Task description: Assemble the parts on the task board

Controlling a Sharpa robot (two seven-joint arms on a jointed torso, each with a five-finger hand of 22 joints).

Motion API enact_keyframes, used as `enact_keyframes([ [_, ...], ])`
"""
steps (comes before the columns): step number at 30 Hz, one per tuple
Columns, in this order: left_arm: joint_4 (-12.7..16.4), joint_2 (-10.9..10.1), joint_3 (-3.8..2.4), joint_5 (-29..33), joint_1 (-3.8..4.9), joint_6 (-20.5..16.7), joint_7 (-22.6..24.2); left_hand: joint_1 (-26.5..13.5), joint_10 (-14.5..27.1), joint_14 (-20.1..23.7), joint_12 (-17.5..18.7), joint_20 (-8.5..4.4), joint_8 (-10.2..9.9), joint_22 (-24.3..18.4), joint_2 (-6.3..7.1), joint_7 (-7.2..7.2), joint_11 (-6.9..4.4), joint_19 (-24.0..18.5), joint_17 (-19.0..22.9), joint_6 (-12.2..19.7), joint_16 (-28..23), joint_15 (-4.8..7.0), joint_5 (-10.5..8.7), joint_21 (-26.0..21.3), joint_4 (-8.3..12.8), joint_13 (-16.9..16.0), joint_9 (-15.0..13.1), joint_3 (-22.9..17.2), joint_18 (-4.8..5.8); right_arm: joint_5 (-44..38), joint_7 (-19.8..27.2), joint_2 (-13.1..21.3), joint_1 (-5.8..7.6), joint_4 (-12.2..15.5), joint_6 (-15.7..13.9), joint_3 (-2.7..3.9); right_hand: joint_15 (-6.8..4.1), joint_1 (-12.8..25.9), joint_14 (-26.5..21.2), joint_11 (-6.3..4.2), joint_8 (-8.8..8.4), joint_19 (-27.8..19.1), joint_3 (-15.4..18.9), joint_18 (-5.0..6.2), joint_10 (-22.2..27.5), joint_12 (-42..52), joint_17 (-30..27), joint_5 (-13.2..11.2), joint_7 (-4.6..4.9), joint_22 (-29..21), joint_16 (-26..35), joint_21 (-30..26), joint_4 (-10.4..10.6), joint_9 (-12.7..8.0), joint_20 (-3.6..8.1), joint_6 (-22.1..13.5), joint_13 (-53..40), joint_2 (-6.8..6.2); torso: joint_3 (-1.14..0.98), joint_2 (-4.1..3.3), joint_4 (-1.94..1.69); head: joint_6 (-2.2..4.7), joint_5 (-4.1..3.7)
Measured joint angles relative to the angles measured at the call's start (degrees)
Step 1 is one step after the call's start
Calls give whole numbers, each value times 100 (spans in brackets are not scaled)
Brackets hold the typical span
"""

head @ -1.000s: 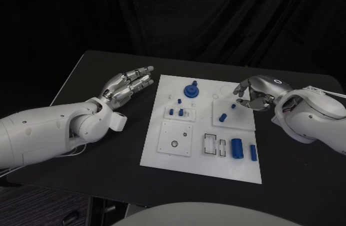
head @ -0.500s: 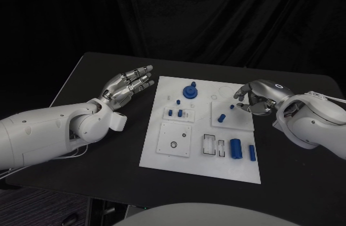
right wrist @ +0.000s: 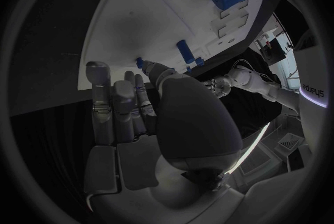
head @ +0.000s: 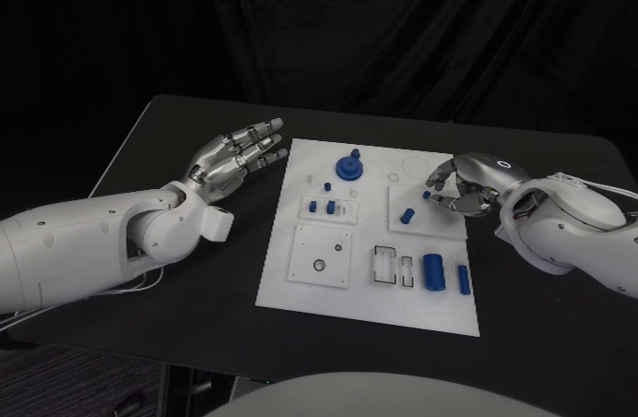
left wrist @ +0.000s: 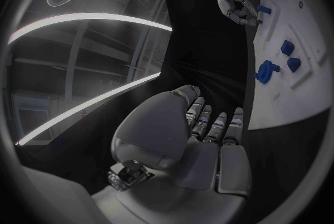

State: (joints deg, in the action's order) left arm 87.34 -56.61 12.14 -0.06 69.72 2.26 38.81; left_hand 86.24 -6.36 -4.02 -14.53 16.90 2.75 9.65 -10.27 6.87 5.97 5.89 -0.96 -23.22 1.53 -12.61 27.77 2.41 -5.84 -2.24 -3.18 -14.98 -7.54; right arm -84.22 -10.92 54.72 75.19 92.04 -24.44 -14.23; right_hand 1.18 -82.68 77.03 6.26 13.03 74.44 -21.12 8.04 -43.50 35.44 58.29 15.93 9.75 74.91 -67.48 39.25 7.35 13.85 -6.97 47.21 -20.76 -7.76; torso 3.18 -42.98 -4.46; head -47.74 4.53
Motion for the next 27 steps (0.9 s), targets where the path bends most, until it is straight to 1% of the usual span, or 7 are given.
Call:
enact_keyframes([
  [5, 1, -5, 1, 19, 0, 31, 1, 0, -23, -61, -28, -1, 0, 57, 0, 0, 22, 86, -15, 0, 41, -61, 35, 25, -9, 0, 0, -88, -1, -2, 17, -101, -53, -121, 3, 1, 42, -32, -42, 27, -5, -21, 0, 0, 69, -34, -49, 0, 0, 0, 43, -116, 0, -22, -21, 0, 38, -32, -2, 1, -1, -13, -11],
  [8, 0, -3, 1, 24, 0, 51, 2, -1, -30, -109, -50, 8, 0, 101, 1, 0, 30, 155, -27, 0, 77, -108, 35, 59, -28, 0, 0, -154, 0, -4, 31, -146, -77, -181, 4, 1, 42, -32, -42, 29, -5, -43, 17, 0, 72, -34, -59, 0, 12, 0, 43, -117, -17, -22, -42, 12, 48, -32, -4, 1, -2, -30, -17],
  [11, -9, 0, 1, 28, 0, 69, 2, -24, -36, -118, -50, 3, 0, 117, 24, 0, 35, 161, -27, 0, 89, -118, 35, 79, -38, 0, -1, -164, 0, -6, 46, -183, -87, -219, 4, 1, 42, -32, -42, 29, -5, -43, 17, 0, 72, -34, -59, 0, 14, 0, 43, -138, -17, -22, -42, 27, 48, -32, -7, 1, -7, -43, -28],
  [16, -22, 1, 1, 33, -5, 96, 3, -32, -50, -133, -49, -1, 0, 137, 32, 0, 50, 206, -33, -1, 89, -133, 35, 80, -33, 0, -1, -190, 0, -7, 72, -233, -95, -268, 3, 1, 62, -32, -62, 29, 56, -42, 41, 0, 72, 33, -57, 6, -12, 0, 43, -138, -41, 5, -42, 237, 48, -32, -8, 0, -5, -53, -32],
  [19, -28, 2, 1, 35, -7, 111, 3, -31, -50, -133, -49, -1, 0, 137, 31, 0, 50, 206, -33, -1, 89, -133, 35, 80, -48, 0, -1, -205, 0, -7, 85, -270, -101, -307, 3, 1, 62, -81, -62, 27, 125, -42, 64, 0, 70, 116, -46, 170, -33, -1, 43, -138, -64, 45, -42, 342, 38, 17, -8, 0, -5, -58, -52],
  [23, -39, 6, 1, 37, -11, 123, 3, -31, -50, -153, -49, -1, 0, 142, 31, 0, 50, 206, -33, -1, 111, -153, 35, 102, -48, 0, -1, -205, 0, -8, 103, -311, -118, -356, 3, 2, 35, -149, -89, -37, 251, -63, 59, 0, 6, 213, -36, 378, -82, -1, 40, -137, -155, 116, -20, 513, 16, 85, -8, 0, -5, -62, -55],
  [27, -46, 7, 1, 38, -14, 139, 3, -31, -41, -153, -49, 11, 0, 142, 30, 0, 59, 218, -33, -1, 111, -153, 35, 102, -47, 0, -1, -223, 0, -8, 122, -337, -134, -387, 2, 4, 13, -201, -67, -100, 339, -59, 59, 0, -58, 350, -17, 426, -110, -1, 2, -92, -227, 177, -17, 580, -22, 138, -7, 0, -2, -60, -42],
])
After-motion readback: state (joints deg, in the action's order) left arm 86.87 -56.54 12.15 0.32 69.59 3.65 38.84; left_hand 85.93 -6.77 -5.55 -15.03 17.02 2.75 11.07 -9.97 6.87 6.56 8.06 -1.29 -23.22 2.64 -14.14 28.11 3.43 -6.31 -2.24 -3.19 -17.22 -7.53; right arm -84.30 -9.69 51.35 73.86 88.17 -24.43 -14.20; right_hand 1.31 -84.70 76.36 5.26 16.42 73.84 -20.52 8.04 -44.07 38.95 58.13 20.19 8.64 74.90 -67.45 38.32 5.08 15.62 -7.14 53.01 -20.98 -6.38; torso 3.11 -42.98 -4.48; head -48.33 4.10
